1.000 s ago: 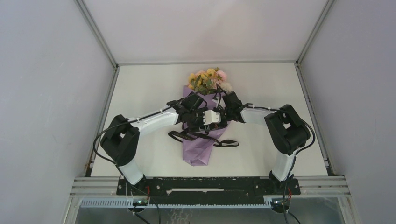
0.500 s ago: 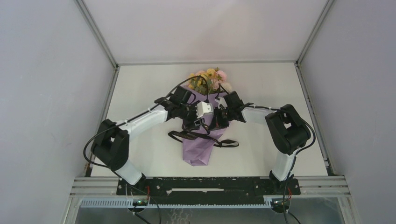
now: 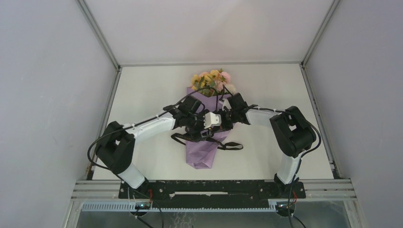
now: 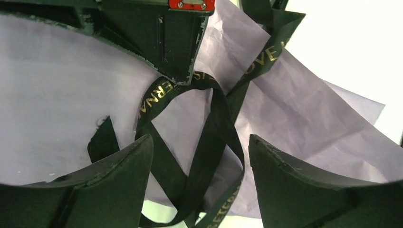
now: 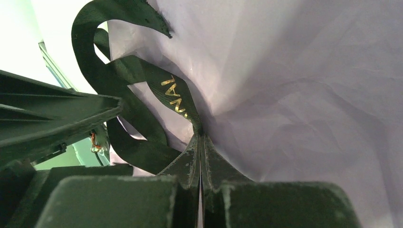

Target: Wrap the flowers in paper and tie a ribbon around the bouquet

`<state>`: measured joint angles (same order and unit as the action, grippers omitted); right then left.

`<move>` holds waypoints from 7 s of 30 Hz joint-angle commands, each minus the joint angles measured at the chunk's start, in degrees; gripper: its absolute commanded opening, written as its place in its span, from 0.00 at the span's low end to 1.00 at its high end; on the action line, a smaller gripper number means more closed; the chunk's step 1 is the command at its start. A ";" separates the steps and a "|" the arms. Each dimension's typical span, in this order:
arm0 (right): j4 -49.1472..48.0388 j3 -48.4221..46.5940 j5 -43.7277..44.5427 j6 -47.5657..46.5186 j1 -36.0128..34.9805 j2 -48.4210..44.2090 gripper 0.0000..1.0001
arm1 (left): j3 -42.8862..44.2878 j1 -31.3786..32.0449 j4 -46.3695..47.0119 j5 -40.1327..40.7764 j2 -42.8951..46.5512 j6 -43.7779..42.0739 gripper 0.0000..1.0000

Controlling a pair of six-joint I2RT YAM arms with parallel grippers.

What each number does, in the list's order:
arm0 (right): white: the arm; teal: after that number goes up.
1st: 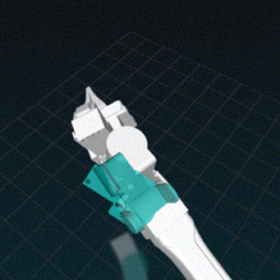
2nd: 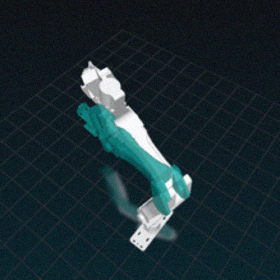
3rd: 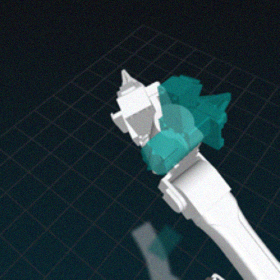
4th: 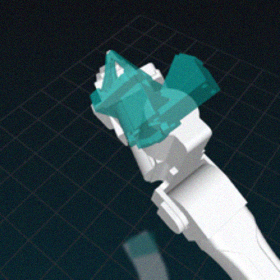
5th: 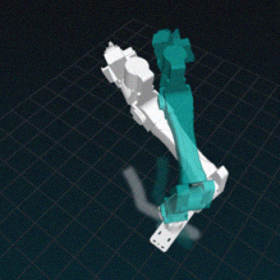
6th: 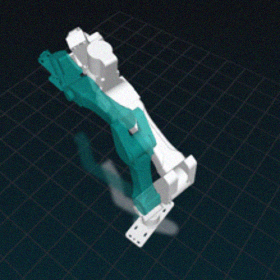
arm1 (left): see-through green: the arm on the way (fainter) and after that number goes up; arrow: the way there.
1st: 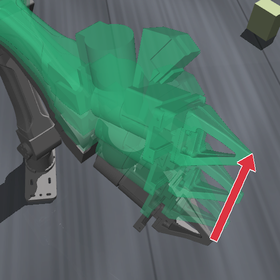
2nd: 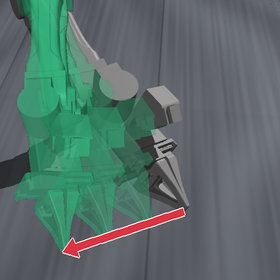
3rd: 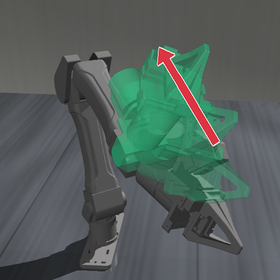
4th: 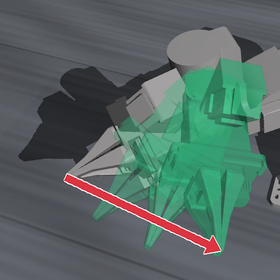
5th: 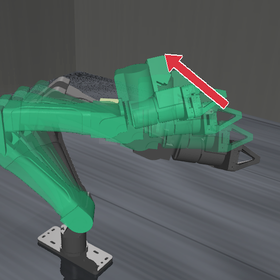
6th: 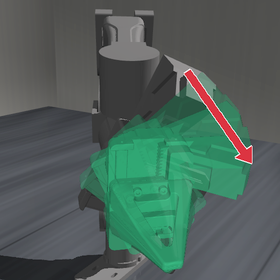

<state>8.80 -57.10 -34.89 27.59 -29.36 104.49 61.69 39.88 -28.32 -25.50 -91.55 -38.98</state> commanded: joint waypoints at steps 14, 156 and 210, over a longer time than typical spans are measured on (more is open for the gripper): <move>1.32 -2.03 1.19 0.18 -0.56 -1.75 0.00 | -1.21 2.89 3.53 10.10 -3.17 -4.38 0.65; -16.88 17.20 49.98 20.48 -13.25 -17.81 0.32 | 14.90 -3.85 7.39 9.20 -9.93 13.59 0.00; -11.10 13.34 26.30 5.75 -9.06 -12.75 0.00 | 20.16 -10.01 -4.92 18.43 -12.91 31.23 0.45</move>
<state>-3.05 -42.70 -9.21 35.33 -37.69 93.43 77.93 29.12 -33.61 -9.98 -99.48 -12.16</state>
